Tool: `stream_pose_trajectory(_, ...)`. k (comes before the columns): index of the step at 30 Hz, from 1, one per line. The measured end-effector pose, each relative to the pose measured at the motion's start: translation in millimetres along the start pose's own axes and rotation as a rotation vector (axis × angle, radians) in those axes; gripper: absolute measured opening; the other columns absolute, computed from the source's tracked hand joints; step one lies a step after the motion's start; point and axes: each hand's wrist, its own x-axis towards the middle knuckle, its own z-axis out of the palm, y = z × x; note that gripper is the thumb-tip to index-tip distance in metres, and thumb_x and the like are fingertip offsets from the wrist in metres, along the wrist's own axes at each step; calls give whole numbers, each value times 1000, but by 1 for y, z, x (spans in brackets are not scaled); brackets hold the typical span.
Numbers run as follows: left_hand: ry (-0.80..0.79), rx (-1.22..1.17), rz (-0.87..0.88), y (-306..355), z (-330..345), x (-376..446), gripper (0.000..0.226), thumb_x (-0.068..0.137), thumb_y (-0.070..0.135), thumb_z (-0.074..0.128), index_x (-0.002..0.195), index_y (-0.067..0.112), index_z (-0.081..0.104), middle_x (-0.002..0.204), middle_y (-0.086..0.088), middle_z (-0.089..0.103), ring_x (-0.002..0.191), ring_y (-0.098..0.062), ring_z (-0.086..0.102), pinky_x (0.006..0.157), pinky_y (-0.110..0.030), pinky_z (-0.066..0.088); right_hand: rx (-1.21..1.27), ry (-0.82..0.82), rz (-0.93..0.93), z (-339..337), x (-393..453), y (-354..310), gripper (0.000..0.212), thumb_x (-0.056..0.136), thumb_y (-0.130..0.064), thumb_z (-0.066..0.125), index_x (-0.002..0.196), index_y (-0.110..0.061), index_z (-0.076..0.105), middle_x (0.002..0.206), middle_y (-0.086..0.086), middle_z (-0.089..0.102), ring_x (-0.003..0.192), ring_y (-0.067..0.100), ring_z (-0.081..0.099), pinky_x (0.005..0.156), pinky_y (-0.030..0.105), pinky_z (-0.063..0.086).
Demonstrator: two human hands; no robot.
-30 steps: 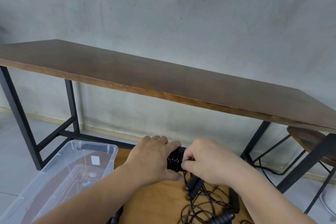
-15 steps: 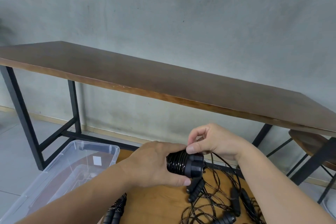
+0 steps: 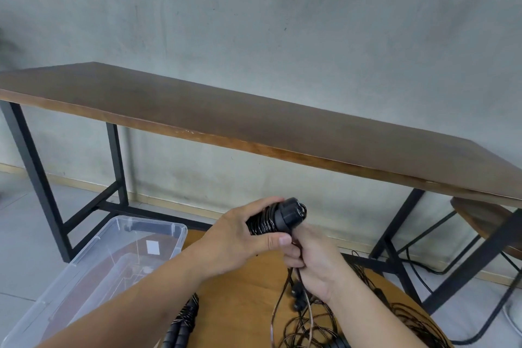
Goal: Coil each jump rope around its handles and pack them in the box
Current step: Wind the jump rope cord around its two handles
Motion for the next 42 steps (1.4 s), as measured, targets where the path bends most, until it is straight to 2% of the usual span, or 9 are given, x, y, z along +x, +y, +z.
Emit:
stream_pose_trajectory(4, 89, 111, -57, -10, 1, 7, 66, 69, 66, 75, 128, 57, 47, 111, 19, 65, 101, -3, 61, 89, -25, 52, -272, 97, 11, 11, -10, 7, 28, 105, -18, 43, 92, -7, 66, 61, 0, 42, 48, 9, 30, 45, 20, 24)
stream_pose_trajectory(13, 75, 531, -52, -15, 8, 9, 82, 74, 66, 72, 144, 52, 31, 122, 18, 53, 112, -6, 50, 96, -27, 44, -908, 121, 132, 18, -27, 2, 28, 104, -14, 36, 85, -20, 56, 62, -4, 55, 44, 7, 46, 48, 21, 40)
stream_pose_trajectory(17, 39, 789, -1, -19, 7, 12, 81, 81, 65, 64, 147, 52, 19, 133, 15, 46, 123, -10, 42, 106, -31, 32, -997, 49, 231, 18, -33, -1, 19, 105, -20, 37, 116, -16, 52, 75, 0, 61, 54, 10, 57, 52, 21, 49)
stream_pose_trajectory(22, 38, 1108, 95, -17, 11, 14, 75, 87, 63, 56, 148, 48, 13, 140, 8, 39, 128, -18, 38, 108, -35, 28, -1518, -123, 244, 28, -40, -4, 19, 98, -16, 47, 108, -4, 59, 100, 14, 72, 91, 28, 71, 84, 43, 59)
stream_pose_trajectory(24, 31, 1171, 129, -17, 13, 12, 72, 88, 61, 55, 147, 46, 16, 139, 5, 41, 126, -20, 40, 105, -37, 30, -1596, -135, 228, 32, -41, -8, 20, 98, -20, 48, 105, -5, 60, 92, 8, 68, 88, 28, 69, 76, 38, 58)
stream_pose_trajectory(27, 2, 1153, 147, -20, 15, 10, 70, 84, 64, 57, 142, 48, 22, 133, 7, 47, 121, -19, 45, 100, -37, 33, -1720, -142, 162, 36, -41, -31, 24, 99, -31, 51, 104, -10, 62, 77, 1, 55, 71, 20, 56, 55, 28, 41)
stream_pose_trajectory(32, -130, 1116, 101, -8, 24, 3, 82, 73, 82, 52, 143, 46, 28, 131, 9, 49, 121, -16, 46, 101, -34, 33, -1787, -338, 185, 31, -35, -75, 24, 93, -31, 61, 89, -11, 73, 75, 6, 74, 44, 2, 53, 54, 20, 45)
stream_pose_trajectory(36, -185, 983, 111, 5, 24, -5, 73, 73, 89, 42, 131, 45, 42, 114, 13, 55, 109, -11, 50, 96, -31, 37, -1621, -441, 149, 20, -21, -99, 16, 84, -31, 76, 87, -15, 76, 66, -5, 68, 50, 5, 56, 56, 18, 47)
stream_pose_trajectory(42, -222, 711, 149, 19, 16, -8, 58, 76, 73, 62, 126, 47, 49, 102, 19, 62, 92, 1, 49, 86, -22, 42, -1321, -588, 227, -3, -6, -114, 12, 85, -23, 77, 91, -13, 76, 72, -1, 68, 56, 8, 56, 74, 30, 51)
